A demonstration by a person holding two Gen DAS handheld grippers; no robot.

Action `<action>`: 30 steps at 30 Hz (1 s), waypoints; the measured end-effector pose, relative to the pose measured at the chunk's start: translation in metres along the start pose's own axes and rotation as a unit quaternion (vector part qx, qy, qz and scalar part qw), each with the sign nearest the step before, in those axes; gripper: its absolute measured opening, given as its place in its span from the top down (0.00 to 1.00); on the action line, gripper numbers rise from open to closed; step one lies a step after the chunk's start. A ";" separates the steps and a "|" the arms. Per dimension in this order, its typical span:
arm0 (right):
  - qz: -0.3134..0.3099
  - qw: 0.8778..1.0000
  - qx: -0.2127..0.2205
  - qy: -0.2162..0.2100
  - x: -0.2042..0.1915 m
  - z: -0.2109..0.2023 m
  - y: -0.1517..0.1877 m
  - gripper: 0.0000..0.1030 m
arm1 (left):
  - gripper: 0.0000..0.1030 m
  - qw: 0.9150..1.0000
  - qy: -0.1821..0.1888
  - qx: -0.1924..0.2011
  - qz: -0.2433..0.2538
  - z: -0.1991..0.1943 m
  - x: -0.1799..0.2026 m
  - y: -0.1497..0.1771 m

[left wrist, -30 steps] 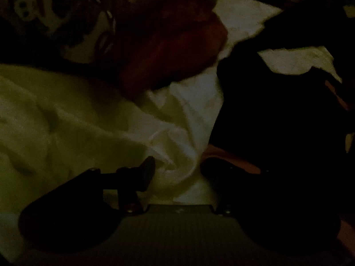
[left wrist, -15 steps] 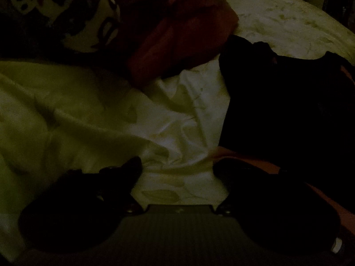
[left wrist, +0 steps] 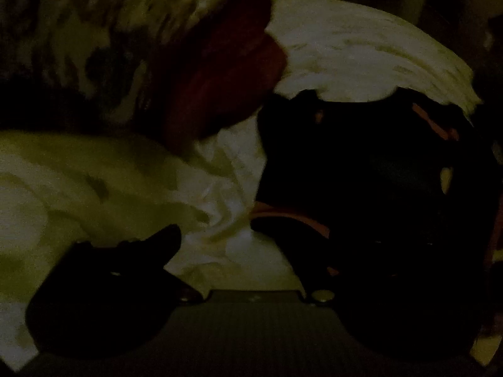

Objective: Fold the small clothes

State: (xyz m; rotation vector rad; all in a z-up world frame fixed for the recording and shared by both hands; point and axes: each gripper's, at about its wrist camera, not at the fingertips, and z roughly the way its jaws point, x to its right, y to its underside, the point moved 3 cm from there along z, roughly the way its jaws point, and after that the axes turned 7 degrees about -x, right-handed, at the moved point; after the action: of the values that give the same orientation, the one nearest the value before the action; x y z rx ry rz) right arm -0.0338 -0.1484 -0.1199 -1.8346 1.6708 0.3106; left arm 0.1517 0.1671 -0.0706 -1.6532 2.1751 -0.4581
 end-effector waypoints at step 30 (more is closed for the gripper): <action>-0.117 0.970 0.107 0.184 -0.052 -0.043 -0.022 0.30 | 0.00 0.999 -0.029 0.012 0.044 0.031 0.072 -0.028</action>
State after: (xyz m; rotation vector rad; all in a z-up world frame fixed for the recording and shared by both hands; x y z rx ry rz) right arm -0.0319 -0.1314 -0.0506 -1.9795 1.6229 -0.3181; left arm 0.1728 0.0895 -0.0909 -1.5320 2.1812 -0.4043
